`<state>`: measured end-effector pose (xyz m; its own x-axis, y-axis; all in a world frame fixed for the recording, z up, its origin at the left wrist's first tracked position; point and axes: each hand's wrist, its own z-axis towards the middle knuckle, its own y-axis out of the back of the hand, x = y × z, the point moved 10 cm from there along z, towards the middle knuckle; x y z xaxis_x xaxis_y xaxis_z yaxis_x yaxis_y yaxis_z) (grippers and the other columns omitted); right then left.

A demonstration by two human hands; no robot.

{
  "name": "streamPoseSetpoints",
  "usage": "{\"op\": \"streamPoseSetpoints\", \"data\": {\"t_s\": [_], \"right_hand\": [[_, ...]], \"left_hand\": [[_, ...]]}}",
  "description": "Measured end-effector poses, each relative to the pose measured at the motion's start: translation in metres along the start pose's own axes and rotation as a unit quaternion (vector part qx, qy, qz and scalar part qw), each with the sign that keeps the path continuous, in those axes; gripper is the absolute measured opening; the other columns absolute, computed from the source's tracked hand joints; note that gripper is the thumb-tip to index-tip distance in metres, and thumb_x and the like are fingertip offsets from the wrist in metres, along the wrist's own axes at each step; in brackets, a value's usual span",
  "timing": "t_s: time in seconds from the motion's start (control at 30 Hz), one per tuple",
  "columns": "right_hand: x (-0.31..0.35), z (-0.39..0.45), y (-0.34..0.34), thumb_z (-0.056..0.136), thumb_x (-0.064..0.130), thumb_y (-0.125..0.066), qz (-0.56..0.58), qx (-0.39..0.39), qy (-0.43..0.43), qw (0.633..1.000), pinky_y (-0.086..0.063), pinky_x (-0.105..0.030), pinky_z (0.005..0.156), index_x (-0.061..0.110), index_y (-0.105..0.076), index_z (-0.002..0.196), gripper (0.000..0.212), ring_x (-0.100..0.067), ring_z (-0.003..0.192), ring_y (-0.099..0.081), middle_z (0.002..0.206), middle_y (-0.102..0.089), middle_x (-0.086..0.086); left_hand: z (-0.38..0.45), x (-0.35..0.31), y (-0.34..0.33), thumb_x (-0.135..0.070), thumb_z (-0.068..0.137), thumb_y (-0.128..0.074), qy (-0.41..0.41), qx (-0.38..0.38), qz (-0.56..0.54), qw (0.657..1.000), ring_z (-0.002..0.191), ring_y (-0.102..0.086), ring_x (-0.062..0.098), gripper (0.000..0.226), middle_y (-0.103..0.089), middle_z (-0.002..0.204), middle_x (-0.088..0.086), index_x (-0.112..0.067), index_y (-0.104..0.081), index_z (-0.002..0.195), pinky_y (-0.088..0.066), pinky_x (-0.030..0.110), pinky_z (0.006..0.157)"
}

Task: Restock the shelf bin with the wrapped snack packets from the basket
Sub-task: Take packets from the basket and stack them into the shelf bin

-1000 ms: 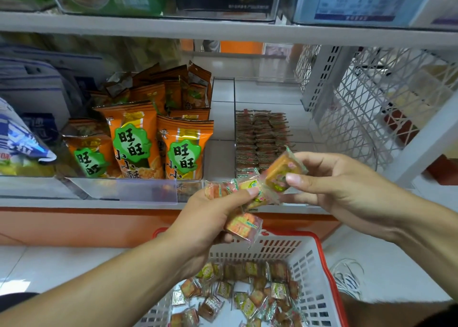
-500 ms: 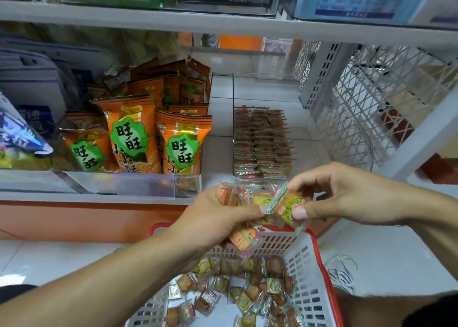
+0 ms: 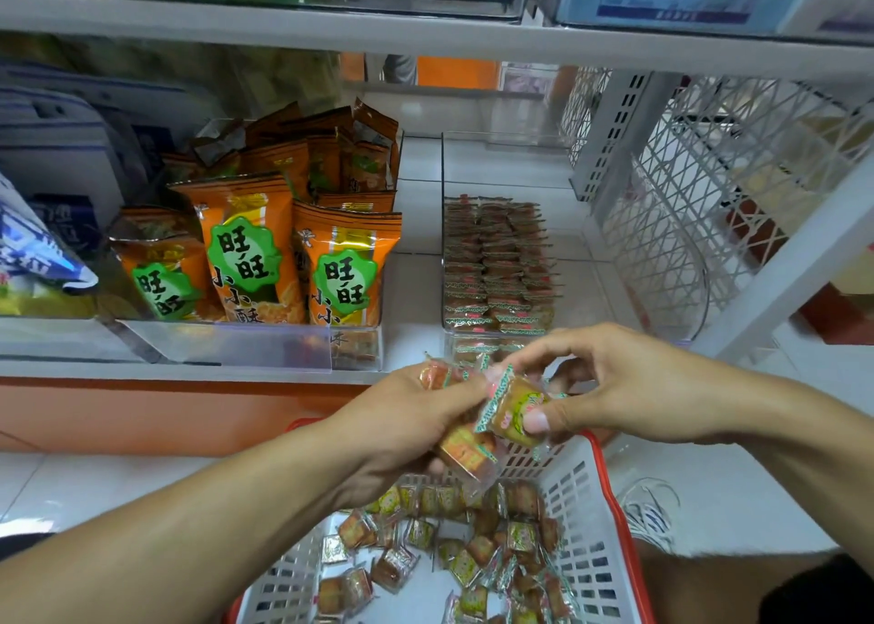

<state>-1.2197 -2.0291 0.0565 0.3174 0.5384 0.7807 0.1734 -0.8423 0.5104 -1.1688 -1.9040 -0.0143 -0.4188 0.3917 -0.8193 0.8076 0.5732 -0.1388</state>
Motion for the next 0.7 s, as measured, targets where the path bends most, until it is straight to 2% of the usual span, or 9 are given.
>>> {"op": "streamPoseSetpoints", "data": {"t_s": [0.07,0.1,0.2,0.3,0.4,0.47,0.53,0.6,0.7], "right_hand": [[-0.007,0.000,-0.001,0.075,0.028,-0.088,0.044,0.007,-0.025,0.999,-0.049,-0.033,0.070,0.037,-0.070,0.109,0.039,-0.018,0.073,-0.067,0.088,-0.075,-0.012],[-0.009,0.001,-0.002,0.075,0.025,-0.088,0.059,0.009,-0.031,0.998,-0.047,-0.034,0.069,0.035,-0.070,0.108,0.039,-0.018,0.073,-0.065,0.093,-0.074,-0.014],[-0.010,0.002,-0.005,0.077,0.010,-0.085,0.101,0.006,-0.035,0.994,-0.049,-0.018,0.061,0.026,-0.067,0.118,0.048,-0.012,0.069,-0.062,0.106,-0.066,-0.001],[-0.014,0.005,-0.008,0.079,-0.001,-0.081,0.138,0.011,-0.034,0.990,-0.043,-0.009,0.048,0.015,-0.066,0.119,0.045,-0.004,0.053,-0.056,0.074,-0.061,0.015],[-0.009,0.004,-0.003,0.078,-0.003,-0.081,0.125,0.005,-0.013,0.992,-0.052,-0.020,0.061,0.013,-0.070,0.112,0.039,-0.013,0.063,-0.063,0.071,-0.065,0.012],[-0.004,0.001,0.010,0.075,-0.002,-0.084,0.124,-0.014,-0.001,0.992,-0.059,-0.038,0.078,0.016,-0.070,0.112,0.043,-0.029,0.079,-0.072,0.092,-0.074,-0.005],[-0.005,-0.001,0.038,0.070,0.001,-0.087,0.141,-0.060,0.016,0.988,-0.057,-0.044,0.091,0.017,-0.069,0.115,0.052,-0.036,0.099,-0.073,0.110,-0.074,-0.013],[-0.013,0.000,0.077,0.062,0.012,-0.088,0.139,-0.142,0.027,0.980,-0.055,-0.035,0.094,0.018,-0.065,0.118,0.061,-0.024,0.106,-0.072,0.113,-0.075,-0.006],[-0.035,0.004,0.119,0.058,0.022,-0.087,0.039,-0.256,-0.010,0.966,-0.048,-0.010,0.068,0.021,-0.060,0.114,0.061,0.001,0.080,-0.068,0.103,-0.074,0.002]], "left_hand": [[0.001,0.003,-0.001,-0.064,0.070,-0.076,0.004,0.000,-0.021,1.000,0.046,-0.058,0.010,0.065,-0.075,0.084,0.014,-0.011,-0.069,0.107,-0.037,0.018,0.038],[0.002,0.003,-0.001,-0.065,0.066,-0.077,0.004,-0.004,-0.032,0.999,0.048,-0.059,0.011,0.069,-0.075,0.085,0.013,-0.011,-0.070,0.107,-0.037,0.018,0.038],[0.004,0.004,0.000,-0.063,0.065,-0.077,0.004,-0.013,-0.067,0.998,0.054,-0.063,0.011,0.070,-0.074,0.082,0.009,-0.010,-0.071,0.110,-0.037,0.016,0.036],[0.004,0.006,0.000,-0.062,0.064,-0.078,0.008,-0.022,-0.094,0.995,0.051,-0.062,0.010,0.068,-0.073,0.079,0.007,-0.011,-0.071,0.109,-0.037,0.016,0.034],[0.005,0.007,0.001,-0.058,0.060,-0.082,0.015,-0.036,-0.127,0.991,0.056,-0.062,0.011,0.064,-0.075,0.081,0.008,-0.012,-0.073,0.103,-0.038,0.015,0.033],[0.006,0.005,0.004,-0.046,0.060,-0.085,0.015,-0.054,-0.163,0.985,0.054,-0.063,0.011,0.058,-0.076,0.080,0.009,-0.009,-0.074,0.104,-0.041,0.016,0.033],[0.007,0.003,0.011,-0.032,0.063,-0.084,0.010,-0.081,-0.198,0.977,0.053,-0.066,0.011,0.058,-0.077,0.082,0.011,-0.004,-0.071,0.112,-0.044,0.016,0.034],[0.006,-0.003,0.016,-0.025,0.064,-0.082,0.003,-0.095,-0.217,0.972,0.055,-0.069,0.013,0.060,-0.078,0.084,0.014,0.000,-0.068,0.117,-0.045,0.016,0.035],[0.006,-0.007,0.016,-0.021,0.065,-0.082,0.001,-0.107,-0.253,0.961,0.047,-0.067,0.014,0.056,-0.076,0.075,0.013,0.004,-0.067,0.113,-0.047,0.016,0.034]]}}
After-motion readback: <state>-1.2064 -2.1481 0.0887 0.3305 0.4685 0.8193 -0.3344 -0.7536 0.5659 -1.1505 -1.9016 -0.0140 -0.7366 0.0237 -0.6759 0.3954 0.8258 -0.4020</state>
